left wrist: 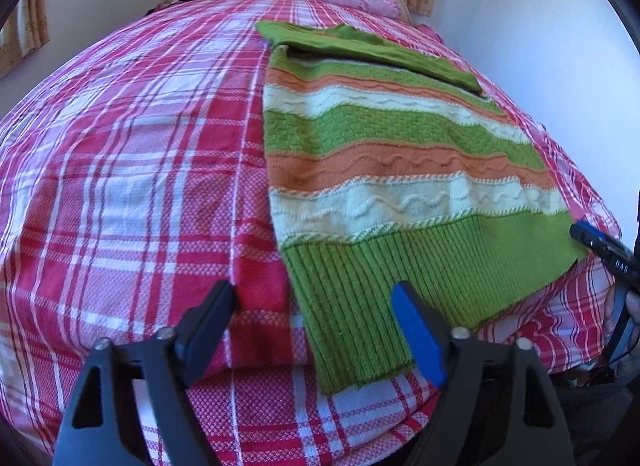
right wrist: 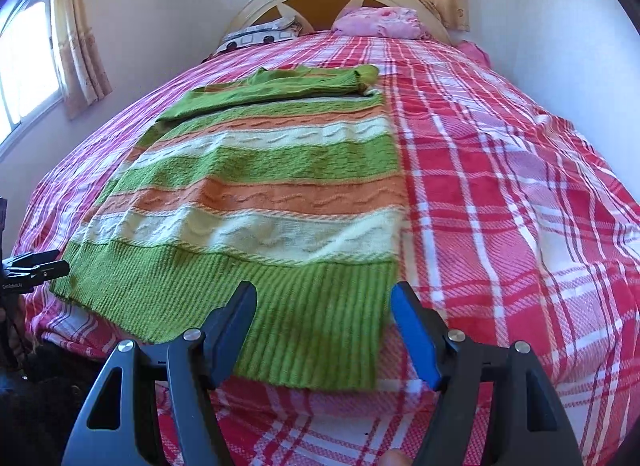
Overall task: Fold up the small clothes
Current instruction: 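Move both open tools toward the green ribbed hem of the sweater, then close both tools on the green ribbed hem of the sweater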
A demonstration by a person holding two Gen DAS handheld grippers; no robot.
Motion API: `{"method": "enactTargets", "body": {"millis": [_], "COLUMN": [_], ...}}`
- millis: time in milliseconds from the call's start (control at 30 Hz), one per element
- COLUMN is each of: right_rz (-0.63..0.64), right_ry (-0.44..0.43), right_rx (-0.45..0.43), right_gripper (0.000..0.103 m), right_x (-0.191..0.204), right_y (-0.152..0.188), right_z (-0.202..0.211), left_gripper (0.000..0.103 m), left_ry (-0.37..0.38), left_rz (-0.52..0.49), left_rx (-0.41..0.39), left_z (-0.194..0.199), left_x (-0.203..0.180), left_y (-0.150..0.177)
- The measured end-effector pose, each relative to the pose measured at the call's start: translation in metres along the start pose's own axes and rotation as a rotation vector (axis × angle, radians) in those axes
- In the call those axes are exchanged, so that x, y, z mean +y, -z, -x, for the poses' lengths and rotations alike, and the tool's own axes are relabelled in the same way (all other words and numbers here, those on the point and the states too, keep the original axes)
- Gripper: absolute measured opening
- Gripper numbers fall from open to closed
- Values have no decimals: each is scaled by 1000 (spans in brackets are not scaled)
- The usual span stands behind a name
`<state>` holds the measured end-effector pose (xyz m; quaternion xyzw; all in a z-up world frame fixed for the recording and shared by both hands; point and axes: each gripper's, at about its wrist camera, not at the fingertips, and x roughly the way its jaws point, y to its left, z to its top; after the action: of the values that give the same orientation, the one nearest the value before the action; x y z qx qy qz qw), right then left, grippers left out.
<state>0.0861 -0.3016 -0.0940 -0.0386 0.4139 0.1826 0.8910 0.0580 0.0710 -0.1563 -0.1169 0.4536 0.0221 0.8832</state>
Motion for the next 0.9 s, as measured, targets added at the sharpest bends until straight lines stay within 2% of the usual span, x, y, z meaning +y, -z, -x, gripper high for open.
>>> {"method": "enactTargets", "body": {"millis": [33,67,133,367,500,667,733,800,867,900], "right_rz": [-3,-6,-12,-26,-29,-41,-51,-63,-79,-85], "right_ry": [0,0,1,-2,0,3,5,6,9,7], "right_rx": [-1,-3,-9,-21,-28,-32,-36,-38,-30,-26], "right_gripper": [70,70,70,70,70,70,70,70,70,70], "right_x": [-1,-2,-4,-8,-10,-15,-18,-23,-28,-30], "right_y": [0,1,2,3,4,4,5,5,6,7], "right_z": [0,1,3,6,8,11,13,14,14,14], "left_gripper": [70,59,50,53,53,50,50,44,20,16], "left_ry": [-2,2,36,37,85,36,89,115,109,121], "left_rz": [9,19,30,25,1,12,49,69,46,45], "left_rx": [-6,-14,-13,6,28,18,24,20,22,22], "left_z": [1,4,6,2,4,1,0,-1,-1,-2], "left_x": [2,3,3,-2,-11,-7,0,3,1,0], "left_y": [0,0,0,4,3,4,4,6,6,7]}}
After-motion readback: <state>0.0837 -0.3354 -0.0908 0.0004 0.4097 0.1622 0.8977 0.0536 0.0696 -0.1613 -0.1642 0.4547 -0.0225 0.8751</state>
